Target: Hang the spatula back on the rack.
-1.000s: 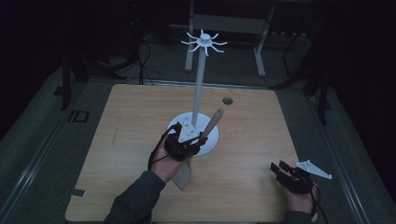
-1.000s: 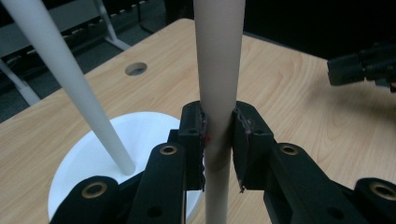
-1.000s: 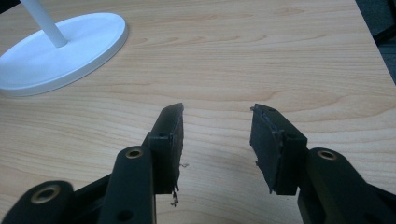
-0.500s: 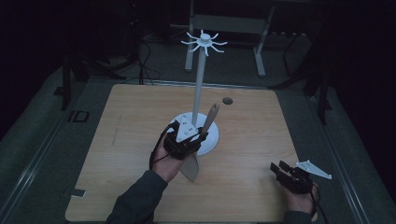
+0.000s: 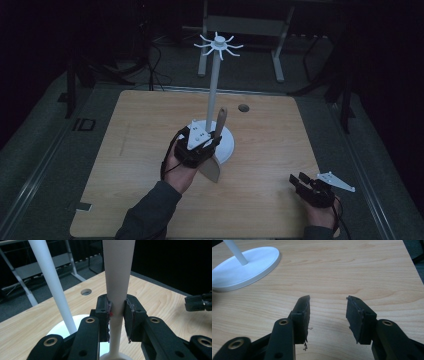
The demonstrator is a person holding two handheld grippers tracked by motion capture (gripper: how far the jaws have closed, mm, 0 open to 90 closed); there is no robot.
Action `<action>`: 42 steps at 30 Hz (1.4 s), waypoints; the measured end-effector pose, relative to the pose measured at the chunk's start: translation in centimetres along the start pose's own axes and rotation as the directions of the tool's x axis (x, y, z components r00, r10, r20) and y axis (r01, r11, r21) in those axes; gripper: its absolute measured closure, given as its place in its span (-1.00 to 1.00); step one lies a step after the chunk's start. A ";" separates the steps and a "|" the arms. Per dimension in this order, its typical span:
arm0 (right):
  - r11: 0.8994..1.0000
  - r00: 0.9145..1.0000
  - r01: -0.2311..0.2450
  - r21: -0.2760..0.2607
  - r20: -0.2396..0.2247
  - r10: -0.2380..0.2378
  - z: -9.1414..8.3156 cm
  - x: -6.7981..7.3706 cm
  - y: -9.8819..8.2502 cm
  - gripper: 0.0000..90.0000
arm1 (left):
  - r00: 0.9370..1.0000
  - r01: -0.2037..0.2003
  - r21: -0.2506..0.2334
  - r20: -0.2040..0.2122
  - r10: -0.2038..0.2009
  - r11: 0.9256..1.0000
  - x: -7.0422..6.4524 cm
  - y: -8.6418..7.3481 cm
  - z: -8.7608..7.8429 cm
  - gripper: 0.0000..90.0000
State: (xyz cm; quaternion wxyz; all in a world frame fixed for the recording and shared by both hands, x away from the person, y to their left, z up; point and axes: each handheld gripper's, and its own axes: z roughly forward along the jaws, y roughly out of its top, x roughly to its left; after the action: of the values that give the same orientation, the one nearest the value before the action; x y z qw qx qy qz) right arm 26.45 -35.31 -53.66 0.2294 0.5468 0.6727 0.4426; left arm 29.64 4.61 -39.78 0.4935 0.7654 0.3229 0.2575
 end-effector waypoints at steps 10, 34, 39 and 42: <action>1.000 1.000 0.001 0.001 -0.001 -0.001 0.0 0.0 0.0 0.19 | 1.000 -0.002 -0.034 -0.024 0.002 0.999 -0.1 1.1 -0.3 0.67; 1.000 1.000 0.000 0.001 -0.001 0.000 0.0 0.0 0.0 0.19 | 0.990 0.012 -0.086 -0.142 -0.024 0.996 -0.3 3.7 -0.4 0.67; 1.000 1.000 0.001 0.003 0.000 -0.001 0.0 0.0 -0.1 0.19 | 0.984 0.027 -0.095 -0.174 -0.043 0.995 -0.4 4.2 -0.4 0.67; 1.000 1.000 0.000 0.003 0.000 0.000 0.0 0.0 -0.1 0.19 | 0.981 0.029 -0.100 -0.186 -0.048 0.995 -0.4 4.4 -0.4 0.67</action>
State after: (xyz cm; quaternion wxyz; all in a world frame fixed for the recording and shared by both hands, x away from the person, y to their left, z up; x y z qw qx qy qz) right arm 26.44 -35.32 -53.71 0.2288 0.5471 0.6733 0.4416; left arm 30.17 3.20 -35.62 0.5024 0.7064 0.3698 0.3344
